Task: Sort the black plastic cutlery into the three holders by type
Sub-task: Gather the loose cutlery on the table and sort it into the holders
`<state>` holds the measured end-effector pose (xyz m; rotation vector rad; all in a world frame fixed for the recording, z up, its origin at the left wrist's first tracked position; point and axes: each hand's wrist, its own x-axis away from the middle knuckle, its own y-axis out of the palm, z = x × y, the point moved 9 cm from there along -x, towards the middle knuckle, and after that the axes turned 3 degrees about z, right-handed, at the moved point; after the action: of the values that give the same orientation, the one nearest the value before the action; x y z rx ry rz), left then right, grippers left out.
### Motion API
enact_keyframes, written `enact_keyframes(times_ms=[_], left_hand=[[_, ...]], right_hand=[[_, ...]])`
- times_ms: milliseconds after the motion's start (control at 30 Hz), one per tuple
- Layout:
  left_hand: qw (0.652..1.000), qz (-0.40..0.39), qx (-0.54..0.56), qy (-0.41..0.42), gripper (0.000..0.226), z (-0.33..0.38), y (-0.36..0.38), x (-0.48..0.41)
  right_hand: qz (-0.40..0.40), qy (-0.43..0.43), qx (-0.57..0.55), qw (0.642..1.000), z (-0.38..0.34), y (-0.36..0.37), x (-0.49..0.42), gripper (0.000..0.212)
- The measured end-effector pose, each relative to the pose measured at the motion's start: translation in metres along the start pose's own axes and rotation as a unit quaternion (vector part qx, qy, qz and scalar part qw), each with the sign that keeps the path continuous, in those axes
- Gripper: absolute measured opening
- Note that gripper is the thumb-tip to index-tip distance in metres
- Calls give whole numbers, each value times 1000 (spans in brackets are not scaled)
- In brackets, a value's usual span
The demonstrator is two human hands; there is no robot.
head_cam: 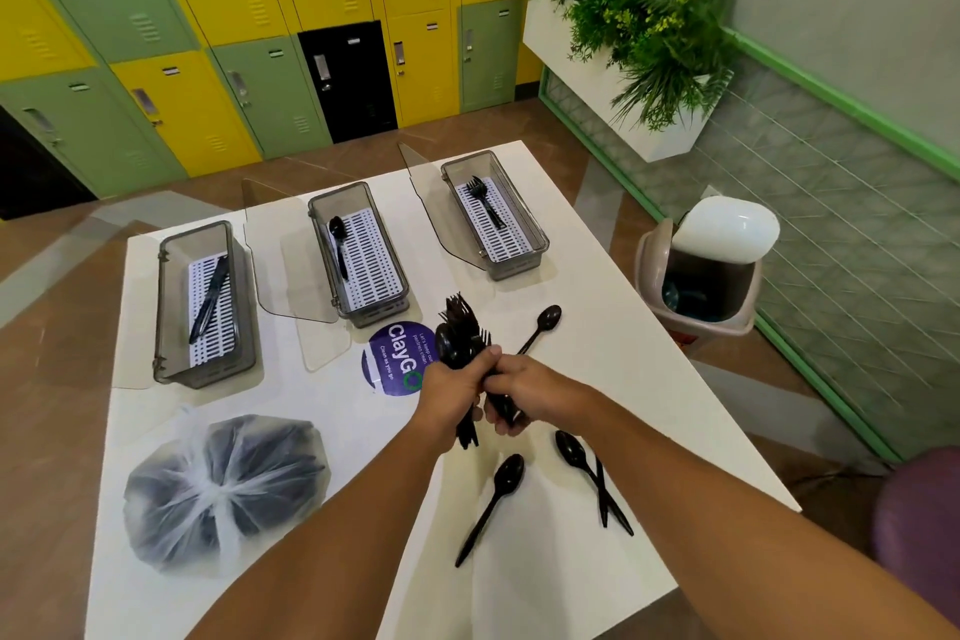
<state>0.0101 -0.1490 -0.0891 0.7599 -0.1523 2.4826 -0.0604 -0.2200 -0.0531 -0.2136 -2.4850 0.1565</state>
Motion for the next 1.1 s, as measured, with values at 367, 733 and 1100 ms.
enact_keyframes(times_ms=[367, 733, 1100], left_hand=[[994, -51, -92, 20, 27, -19, 18, 23], [992, -113, -51, -12, 21, -47, 15, 50], [995, -77, -58, -4, 15, -58, -34, 49]], right_hand=[[208, -3, 6, 978, 54, -58, 41, 11], [353, 213, 284, 865, 148, -72, 98, 87], [381, 178, 236, 876, 139, -48, 79, 17]])
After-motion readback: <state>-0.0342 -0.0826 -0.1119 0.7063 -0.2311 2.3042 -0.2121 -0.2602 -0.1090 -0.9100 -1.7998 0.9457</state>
